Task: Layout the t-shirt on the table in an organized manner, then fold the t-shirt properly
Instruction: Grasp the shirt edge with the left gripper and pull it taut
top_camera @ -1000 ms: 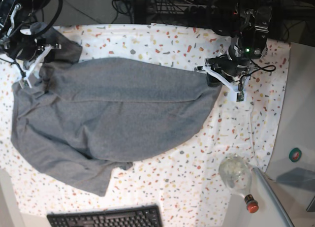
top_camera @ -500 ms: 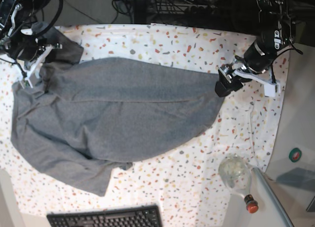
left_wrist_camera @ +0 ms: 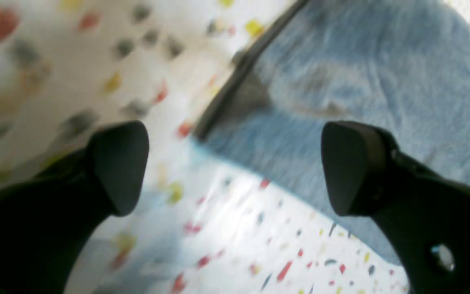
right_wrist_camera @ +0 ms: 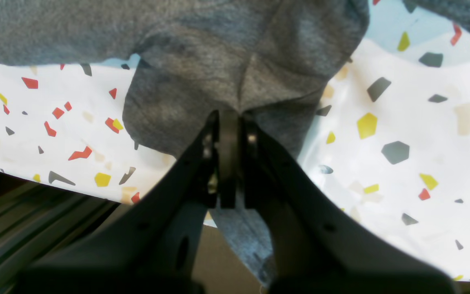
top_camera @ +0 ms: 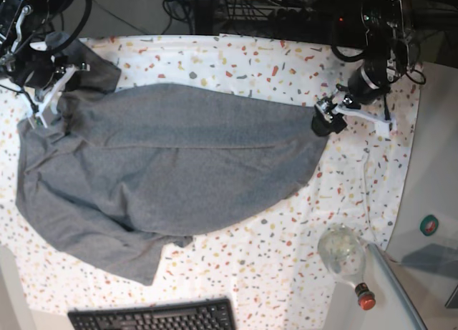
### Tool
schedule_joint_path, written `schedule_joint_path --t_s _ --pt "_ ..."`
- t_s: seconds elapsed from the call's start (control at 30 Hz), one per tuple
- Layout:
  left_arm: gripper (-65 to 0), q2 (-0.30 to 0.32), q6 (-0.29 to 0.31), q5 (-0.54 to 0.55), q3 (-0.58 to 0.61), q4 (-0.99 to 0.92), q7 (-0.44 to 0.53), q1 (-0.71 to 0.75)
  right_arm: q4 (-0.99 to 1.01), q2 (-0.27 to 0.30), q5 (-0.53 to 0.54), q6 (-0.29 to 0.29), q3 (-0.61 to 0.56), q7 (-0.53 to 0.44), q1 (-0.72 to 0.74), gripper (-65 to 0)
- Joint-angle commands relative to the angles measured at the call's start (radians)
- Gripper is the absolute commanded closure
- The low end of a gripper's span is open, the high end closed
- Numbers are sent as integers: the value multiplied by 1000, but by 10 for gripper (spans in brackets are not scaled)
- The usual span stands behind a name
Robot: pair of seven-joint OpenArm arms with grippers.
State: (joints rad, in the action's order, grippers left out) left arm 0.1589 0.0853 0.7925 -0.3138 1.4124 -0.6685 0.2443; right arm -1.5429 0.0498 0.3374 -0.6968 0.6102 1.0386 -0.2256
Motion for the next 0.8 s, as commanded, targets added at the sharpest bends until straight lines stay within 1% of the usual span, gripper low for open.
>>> schedule_joint_path --t_s 0.0,0.07,0.1,0.13,0.2,0.3,0.37,0.4,0.47,0.53,0.63,0.7,0.77 --pt "-643 -6 12 5 18 9 3 -9 -14 12 13 -1 3 -14 5 0" --pt "-640 -29 12 -3 40 -2 3 -15 -14 12 13 -1 6 -14 4 0" --pt "-619 -35 12 -3 43 -9 6 -15 -14 12 13 -1 7 -14 2 0" --pt "-576 -37 12 -3 46 -15 6 -16 -14 12 13 -1 9 -14 2 0" --pt "-444 -38 12 0 46 -29 6 -24 -14 12 13 -1 9 -13 -1 0" --pt "-214 -38 12 2 41 -41 6 -26 -14 12 13 -1 10 -13 -1 0" --pt "-48 -35 12 2 40 -35 8 -24 -14 12 13 -1 10 -11 -2 0" --pt "0 -32 12 2 32 -32 8 -20 -14 12 13 -1 10 -11 -10 0" --pt "0 -34 11 -5 -5 -17 3 -15 -28 12 13 -1 10 -14 -25 0" --pt "0 -28 11 -5 -12 11 2 -4 -54 12 16 -1 12 -8 -37 0" --pt "0 -18 5 -9 25 83 2 8 -123 0 18 -1 26 -7 -57 0" --pt "0 -11 -34 -43 81 135 2 5 -175 -37 19 -1 72 -5 -61 0" --pt "0 -5 -94 -104 147 178 2 -16 -219 -58 19 -1 112 -7 -56 0"
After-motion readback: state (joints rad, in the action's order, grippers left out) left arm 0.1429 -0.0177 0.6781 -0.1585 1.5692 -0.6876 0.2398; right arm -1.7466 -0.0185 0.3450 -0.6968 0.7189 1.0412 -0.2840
